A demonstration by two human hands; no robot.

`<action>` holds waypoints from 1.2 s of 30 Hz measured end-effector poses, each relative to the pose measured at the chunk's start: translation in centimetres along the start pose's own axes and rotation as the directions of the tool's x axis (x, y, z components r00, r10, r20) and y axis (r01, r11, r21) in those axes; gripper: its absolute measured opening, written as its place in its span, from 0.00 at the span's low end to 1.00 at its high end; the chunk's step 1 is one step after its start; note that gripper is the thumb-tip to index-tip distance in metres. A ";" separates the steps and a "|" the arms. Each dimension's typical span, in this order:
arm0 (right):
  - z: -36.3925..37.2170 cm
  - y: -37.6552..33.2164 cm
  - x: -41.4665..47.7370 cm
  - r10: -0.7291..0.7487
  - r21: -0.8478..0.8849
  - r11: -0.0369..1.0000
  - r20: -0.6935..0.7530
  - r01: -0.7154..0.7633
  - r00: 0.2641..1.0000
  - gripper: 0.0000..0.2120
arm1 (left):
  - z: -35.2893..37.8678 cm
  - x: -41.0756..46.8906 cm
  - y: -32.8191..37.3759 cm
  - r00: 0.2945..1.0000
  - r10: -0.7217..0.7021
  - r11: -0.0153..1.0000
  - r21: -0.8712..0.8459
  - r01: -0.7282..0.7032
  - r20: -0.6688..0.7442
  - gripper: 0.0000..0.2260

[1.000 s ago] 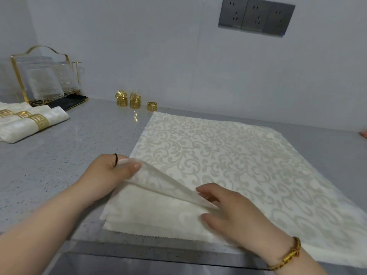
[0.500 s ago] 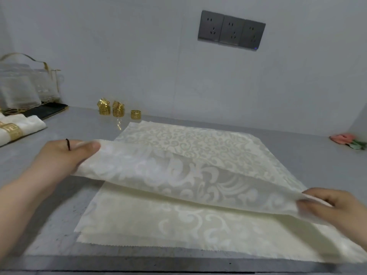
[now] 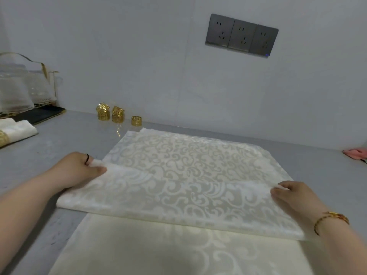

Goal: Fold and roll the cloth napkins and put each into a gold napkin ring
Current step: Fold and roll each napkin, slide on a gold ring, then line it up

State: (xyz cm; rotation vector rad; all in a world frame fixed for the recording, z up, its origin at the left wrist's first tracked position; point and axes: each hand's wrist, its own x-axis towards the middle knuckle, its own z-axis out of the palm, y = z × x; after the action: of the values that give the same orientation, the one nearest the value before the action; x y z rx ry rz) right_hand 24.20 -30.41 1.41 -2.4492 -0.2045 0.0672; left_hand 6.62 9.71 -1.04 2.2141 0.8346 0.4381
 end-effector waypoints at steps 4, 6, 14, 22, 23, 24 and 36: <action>1.4 -0.3 2.5 0.034 0.025 0.999 -0.060 -0.033 0.998 0.12 | 0.5 2.4 0.6 1.000 -0.003 0.996 0.085 0.004 -0.019 0.25; 2.0 -0.2 3.5 0.055 0.005 0.998 -0.098 -0.055 0.994 0.12 | 0.8 3.6 1.2 0.999 -0.030 0.981 0.189 0.034 -0.024 0.23; 3.1 -0.4 6.3 0.170 -0.055 0.982 -0.143 -0.179 0.975 0.12 | 3.0 6.0 0.8 0.994 0.030 0.909 0.416 0.019 -0.110 0.21; 3.2 -0.3 6.8 0.180 -0.122 0.972 -0.143 -0.198 0.973 0.16 | 3.2 6.6 0.2 0.983 0.096 0.905 0.425 -0.021 -0.156 0.21; 3.0 -0.3 6.8 0.172 -0.120 0.975 -0.144 -0.189 0.975 0.17 | 3.2 6.6 0.1 0.983 0.095 0.905 0.426 -0.018 -0.159 0.20; 3.0 -0.3 6.8 0.162 -0.119 0.977 -0.141 -0.179 0.977 0.17 | 3.2 6.7 0.0 0.984 0.083 0.904 0.427 -0.008 -0.159 0.20; 3.2 -0.1 7.0 0.105 -0.154 0.979 -0.202 -0.137 0.974 0.18 | 5.6 -1.0 6.5 0.822 0.496 0.780 0.273 -0.563 0.279 0.42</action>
State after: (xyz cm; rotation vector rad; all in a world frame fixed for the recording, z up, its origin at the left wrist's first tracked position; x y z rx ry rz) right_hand 30.77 -27.15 -0.97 -2.6136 0.0274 -0.1403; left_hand 11.62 2.77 -0.23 2.7721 0.1609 0.3450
